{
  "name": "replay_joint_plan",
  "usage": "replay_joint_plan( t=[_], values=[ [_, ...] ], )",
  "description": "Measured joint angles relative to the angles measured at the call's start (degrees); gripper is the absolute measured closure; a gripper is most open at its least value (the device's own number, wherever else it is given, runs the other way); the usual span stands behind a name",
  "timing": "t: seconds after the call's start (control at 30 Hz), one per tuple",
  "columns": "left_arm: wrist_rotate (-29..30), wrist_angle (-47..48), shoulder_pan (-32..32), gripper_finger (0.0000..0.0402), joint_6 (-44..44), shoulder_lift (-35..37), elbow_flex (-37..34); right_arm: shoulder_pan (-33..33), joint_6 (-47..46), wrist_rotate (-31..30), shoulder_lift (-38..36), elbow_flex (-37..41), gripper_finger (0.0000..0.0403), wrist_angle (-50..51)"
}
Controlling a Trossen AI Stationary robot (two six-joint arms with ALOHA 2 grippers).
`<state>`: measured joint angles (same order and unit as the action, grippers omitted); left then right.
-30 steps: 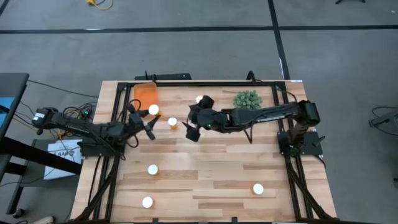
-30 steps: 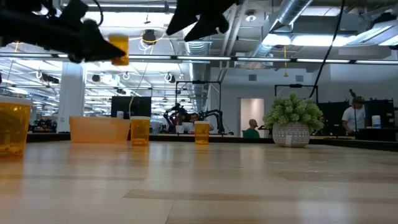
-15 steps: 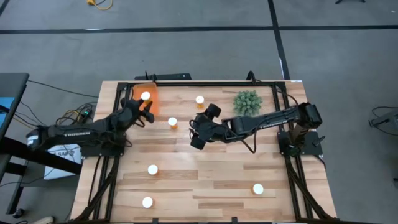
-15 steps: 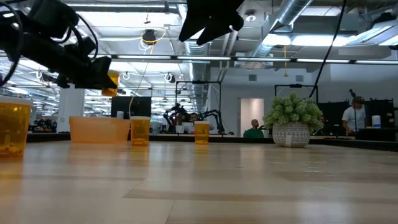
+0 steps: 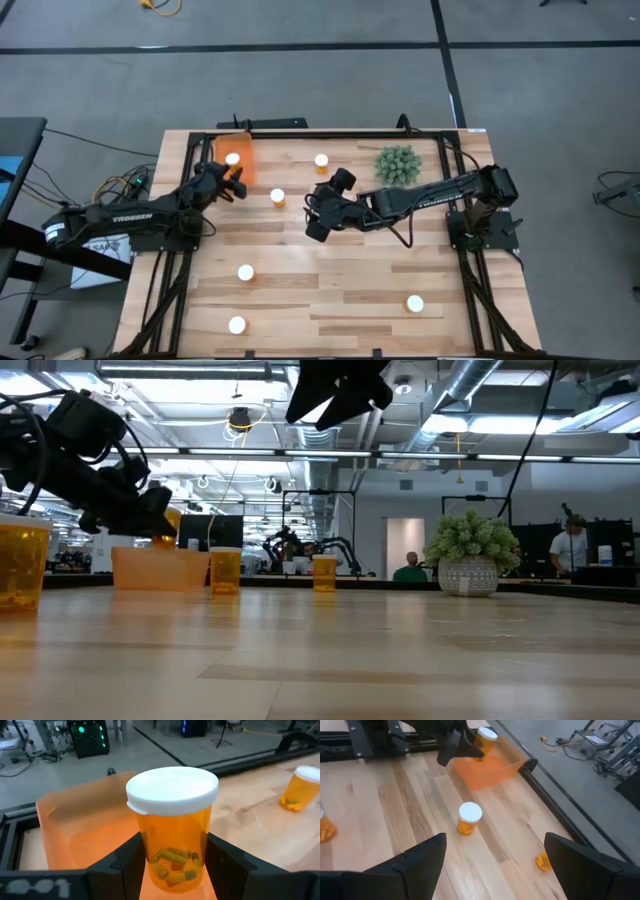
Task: Pick and place pill bottles into a basket
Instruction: Put the orange pill bottle into the orange container
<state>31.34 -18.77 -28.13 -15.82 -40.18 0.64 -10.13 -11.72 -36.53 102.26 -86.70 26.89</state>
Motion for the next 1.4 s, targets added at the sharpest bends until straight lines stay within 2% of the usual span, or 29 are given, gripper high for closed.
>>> replay_joint_plan(
  t=[0.23,0.57,0.93,1.07,1.17,1.33,1.4],
  values=[
    [0.4,-0.5,-0.4,0.0227,0.2,-1.8,0.0,0.0,0.0,0.0,0.0,0.0,0.0074,-0.8],
    [-0.3,-0.4,-0.4,0.0176,0.3,-1.9,-0.1,-0.2,-0.3,0.0,0.0,0.0,0.0074,-0.8],
    [-0.7,-0.9,-0.4,0.0175,0.4,-1.9,-0.2,-0.3,-0.4,0.0,0.0,0.0,0.0074,-0.8],
    [-1.1,-1.2,-0.4,0.0176,3.1,-1.8,0.9,-0.4,-0.3,0.0,0.0,0.0,0.0074,-0.6],
    [-7.3,-2.5,-0.4,0.0176,4.7,-0.8,4.6,-0.7,-0.4,0.0,0.1,0.0,0.0074,0.6],
    [-26.3,-1.2,1.8,0.0176,4.8,0.1,10.4,-2.3,-1.6,-2.5,0.1,0.0,0.0074,4.1],
    [-31.4,-0.3,3.9,0.0176,4.7,0.2,11.9,-3.0,-2.5,-2.7,0.1,0.3,0.0074,5.1]
  ],
)
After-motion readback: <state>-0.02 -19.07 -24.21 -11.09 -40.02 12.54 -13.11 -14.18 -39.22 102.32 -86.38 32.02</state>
